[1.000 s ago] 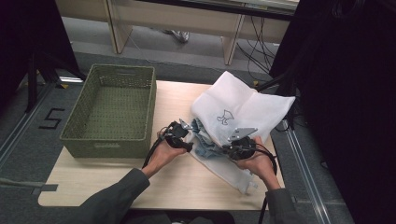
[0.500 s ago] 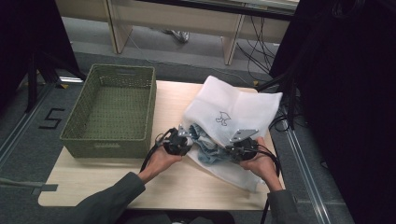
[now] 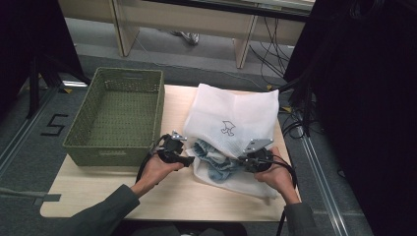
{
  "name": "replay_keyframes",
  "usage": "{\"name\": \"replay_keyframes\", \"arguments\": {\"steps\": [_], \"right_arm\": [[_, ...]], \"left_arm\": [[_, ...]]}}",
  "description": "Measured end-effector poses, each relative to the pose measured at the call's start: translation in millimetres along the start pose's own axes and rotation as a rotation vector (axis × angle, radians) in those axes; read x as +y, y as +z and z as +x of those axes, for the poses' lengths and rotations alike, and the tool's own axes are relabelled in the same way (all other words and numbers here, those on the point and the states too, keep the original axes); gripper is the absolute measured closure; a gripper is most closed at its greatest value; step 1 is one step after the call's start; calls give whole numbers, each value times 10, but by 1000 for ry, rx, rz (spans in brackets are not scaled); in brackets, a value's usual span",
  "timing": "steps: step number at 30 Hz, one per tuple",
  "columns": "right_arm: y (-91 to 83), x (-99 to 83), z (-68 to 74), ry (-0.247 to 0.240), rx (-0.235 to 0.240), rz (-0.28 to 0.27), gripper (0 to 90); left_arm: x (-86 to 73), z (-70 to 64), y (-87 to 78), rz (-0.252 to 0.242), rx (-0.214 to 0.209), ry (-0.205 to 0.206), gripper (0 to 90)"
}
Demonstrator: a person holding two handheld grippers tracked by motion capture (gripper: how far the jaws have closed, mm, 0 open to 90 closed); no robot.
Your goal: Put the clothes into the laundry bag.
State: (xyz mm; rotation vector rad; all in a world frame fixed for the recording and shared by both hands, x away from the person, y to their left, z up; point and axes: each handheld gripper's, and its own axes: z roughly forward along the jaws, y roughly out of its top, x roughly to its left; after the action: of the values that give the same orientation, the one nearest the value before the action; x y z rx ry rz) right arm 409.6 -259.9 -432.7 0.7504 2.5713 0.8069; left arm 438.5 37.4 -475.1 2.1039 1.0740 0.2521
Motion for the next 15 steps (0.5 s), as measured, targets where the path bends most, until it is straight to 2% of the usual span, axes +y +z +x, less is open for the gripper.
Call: {"name": "replay_keyframes", "arguments": {"steps": [1, 2, 4, 5, 6, 7, 9, 11, 12, 13, 15], "right_arm": [[3, 3, 1, -1, -3, -2, 856], [4, 4, 3, -2, -3, -1, 855], [2, 4, -1, -6, 2, 0, 855], [2, 4, 1, -3, -1, -1, 855], [1, 4, 1, -3, -1, -1, 855], [-1, 4, 3, -2, -1, -1, 855], [-2, 5, -1, -12, -3, 0, 855], [-2, 9, 4, -9, -2, -1, 855], [-4, 9, 5, -7, -2, -1, 855], [-9, 5, 16, 18, -4, 7, 855], [-1, 3, 13, 20, -1, 7, 855]], "left_arm": [[32, -6, 26, -7, -19, -7, 385], [70, -40, 52, 5, -15, 3, 389], [105, -99, 96, 31, 22, 61, 400], [114, -117, 121, 41, 23, 60, 411], [119, -123, 142, 53, 21, 82, 459], [125, -116, 152, 67, 25, 119, 546], [114, -101, 157, 79, 19, 146, 739], [94, -90, 86, 83, 22, 181, 792], [77, -98, 0, 81, 20, 208, 800], [43, -123, -77, 45, 39, 224, 801], [-27, -131, -290, 19, 42, 273, 798]]}}
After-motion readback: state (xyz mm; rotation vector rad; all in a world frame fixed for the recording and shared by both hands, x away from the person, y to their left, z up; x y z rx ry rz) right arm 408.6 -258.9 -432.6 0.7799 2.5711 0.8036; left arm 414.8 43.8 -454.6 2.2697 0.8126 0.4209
